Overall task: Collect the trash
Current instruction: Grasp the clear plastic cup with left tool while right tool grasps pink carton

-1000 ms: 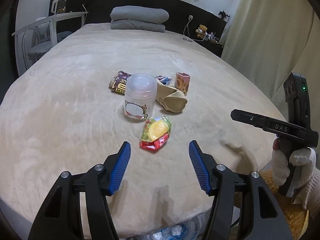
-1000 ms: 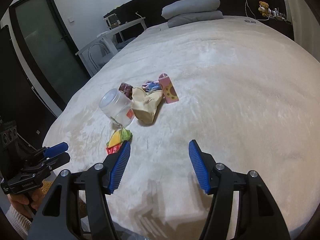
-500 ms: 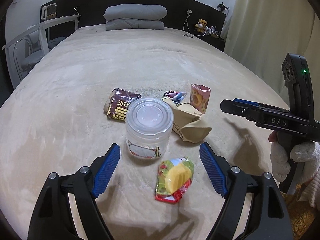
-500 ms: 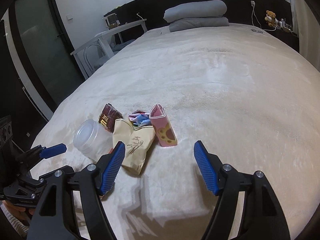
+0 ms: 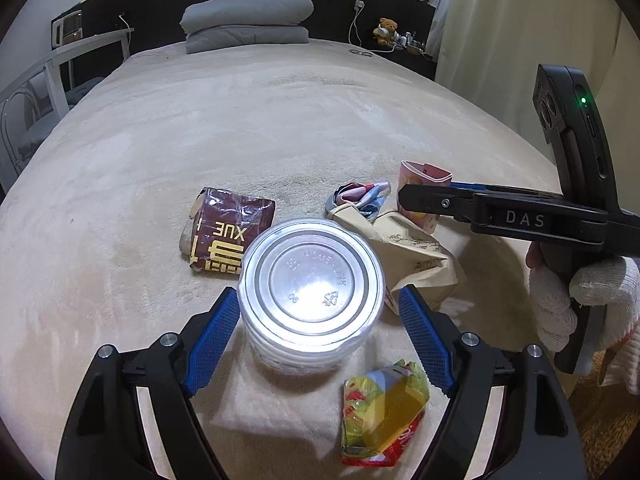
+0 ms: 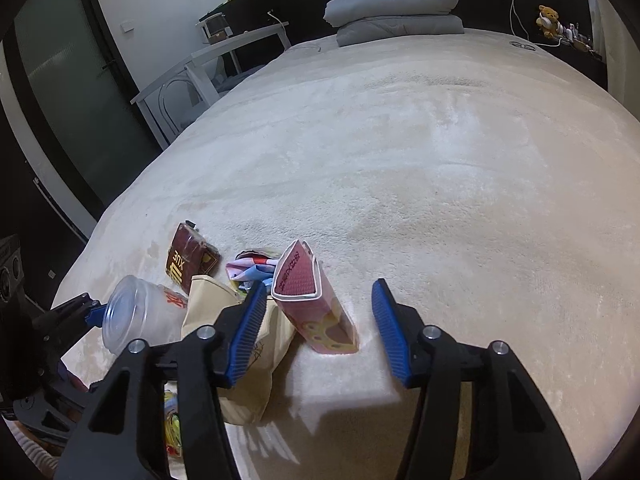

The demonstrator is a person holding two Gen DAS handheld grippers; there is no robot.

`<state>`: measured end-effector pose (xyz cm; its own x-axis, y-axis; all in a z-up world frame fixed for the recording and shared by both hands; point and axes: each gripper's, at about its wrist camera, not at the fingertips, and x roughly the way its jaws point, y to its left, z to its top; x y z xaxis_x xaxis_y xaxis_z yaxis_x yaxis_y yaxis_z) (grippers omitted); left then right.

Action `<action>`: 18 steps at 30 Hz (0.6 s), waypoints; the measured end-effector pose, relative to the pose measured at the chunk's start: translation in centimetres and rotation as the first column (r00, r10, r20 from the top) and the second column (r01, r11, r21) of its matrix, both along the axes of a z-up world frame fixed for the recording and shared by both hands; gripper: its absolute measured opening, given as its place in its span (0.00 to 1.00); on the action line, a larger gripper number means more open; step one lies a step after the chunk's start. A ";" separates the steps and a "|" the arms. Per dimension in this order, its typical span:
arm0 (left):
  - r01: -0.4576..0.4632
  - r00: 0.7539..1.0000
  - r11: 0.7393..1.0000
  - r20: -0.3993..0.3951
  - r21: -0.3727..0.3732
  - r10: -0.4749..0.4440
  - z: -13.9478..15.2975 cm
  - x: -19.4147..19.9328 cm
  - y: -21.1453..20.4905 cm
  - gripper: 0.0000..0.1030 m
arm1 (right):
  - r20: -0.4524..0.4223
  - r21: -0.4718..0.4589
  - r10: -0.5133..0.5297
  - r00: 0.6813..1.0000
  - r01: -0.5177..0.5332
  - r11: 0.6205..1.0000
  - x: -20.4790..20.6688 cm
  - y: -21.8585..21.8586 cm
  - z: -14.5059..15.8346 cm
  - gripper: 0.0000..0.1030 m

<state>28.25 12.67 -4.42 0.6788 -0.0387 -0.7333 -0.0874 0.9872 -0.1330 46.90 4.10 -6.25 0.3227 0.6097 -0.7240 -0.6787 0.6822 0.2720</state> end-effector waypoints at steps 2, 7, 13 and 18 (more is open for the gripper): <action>0.014 1.000 1.000 -0.009 -0.009 -0.014 -0.3 0.4 0.2 0.62 | 0.010 -0.019 0.008 1.000 -0.008 1.000 0.0 0.4 -0.2 0.29; 0.019 1.000 1.000 0.011 -0.007 -0.019 0.2 0.2 0.0 0.61 | 0.015 -0.031 -0.003 1.000 0.004 1.000 0.1 0.6 -0.4 0.27; 0.015 1.000 1.000 0.022 0.003 -0.015 0.4 -0.5 -0.4 0.61 | 0.022 -0.010 -0.005 1.000 0.006 1.000 -0.5 -0.2 0.3 0.25; -0.012 0.999 1.000 0.049 -0.001 0.012 1.2 -1.5 0.1 0.61 | 0.044 0.004 -0.013 0.999 0.013 1.000 -1.3 -1.2 1.5 0.25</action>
<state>26.75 12.78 -3.18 0.7146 -0.0310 -0.6989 -0.0926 0.9860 -0.1385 45.64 2.87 -4.77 0.3623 0.6077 -0.7067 -0.6813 0.6901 0.2441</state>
